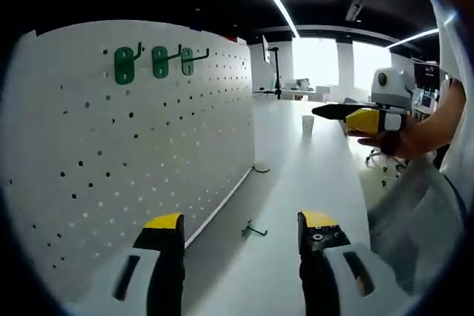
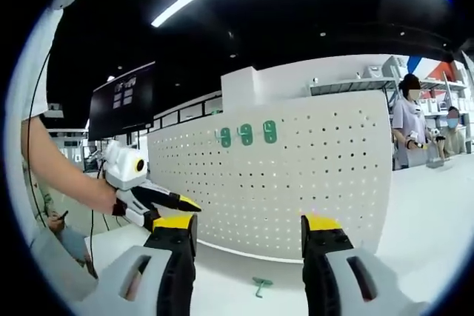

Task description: Insert the hook assembly into the mounting plate slot until the hook locks in place.

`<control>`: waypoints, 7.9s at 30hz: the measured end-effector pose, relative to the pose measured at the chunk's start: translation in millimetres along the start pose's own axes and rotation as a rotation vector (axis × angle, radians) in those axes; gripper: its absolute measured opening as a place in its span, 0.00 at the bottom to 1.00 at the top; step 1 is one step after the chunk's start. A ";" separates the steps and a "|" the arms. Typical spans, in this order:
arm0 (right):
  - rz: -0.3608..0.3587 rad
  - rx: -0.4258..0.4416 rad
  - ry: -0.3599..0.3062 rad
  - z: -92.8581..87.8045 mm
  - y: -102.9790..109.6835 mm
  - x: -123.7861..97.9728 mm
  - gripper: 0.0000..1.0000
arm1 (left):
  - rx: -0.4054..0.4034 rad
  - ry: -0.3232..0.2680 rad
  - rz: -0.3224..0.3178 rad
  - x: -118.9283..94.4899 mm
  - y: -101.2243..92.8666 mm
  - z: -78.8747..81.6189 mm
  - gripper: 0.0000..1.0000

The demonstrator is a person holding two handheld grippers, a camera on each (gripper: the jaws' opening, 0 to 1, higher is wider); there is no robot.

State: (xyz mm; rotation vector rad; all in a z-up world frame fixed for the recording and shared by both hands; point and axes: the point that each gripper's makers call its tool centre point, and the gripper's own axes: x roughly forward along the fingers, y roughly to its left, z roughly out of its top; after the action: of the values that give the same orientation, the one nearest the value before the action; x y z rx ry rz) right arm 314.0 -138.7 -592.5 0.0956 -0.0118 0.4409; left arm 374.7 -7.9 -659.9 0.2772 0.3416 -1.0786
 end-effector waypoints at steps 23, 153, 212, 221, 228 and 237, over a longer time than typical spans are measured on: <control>-0.005 -0.015 -0.015 6.3 -1.6 -4.3 0.54 | 0.102 0.198 -0.156 50.5 -11.2 -35.4 0.64; -0.100 0.012 0.001 0.7 -28.8 -36.6 0.43 | 0.256 0.533 -0.283 157.3 0.1 -114.5 0.02; -0.069 0.056 -0.079 38.6 -16.4 -34.3 0.42 | 0.140 0.099 -0.180 103.2 -6.1 6.8 0.01; -0.048 0.054 -0.090 49.1 -10.7 -29.4 0.42 | 0.103 0.032 -0.140 87.4 -0.5 23.6 0.01; -0.043 0.065 -0.095 52.4 -7.5 -28.7 0.41 | 0.087 -0.007 -0.127 76.9 -5.5 31.5 0.01; -0.034 0.063 -0.101 58.5 -2.2 -28.7 0.41 | 0.028 -0.102 -0.110 63.6 -8.8 54.0 0.01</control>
State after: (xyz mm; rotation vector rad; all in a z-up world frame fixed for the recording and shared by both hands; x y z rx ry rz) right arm 289.5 -158.5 -535.4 0.1796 -0.0959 0.4022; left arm 401.4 -83.9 -636.6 0.2288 0.2528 -1.2020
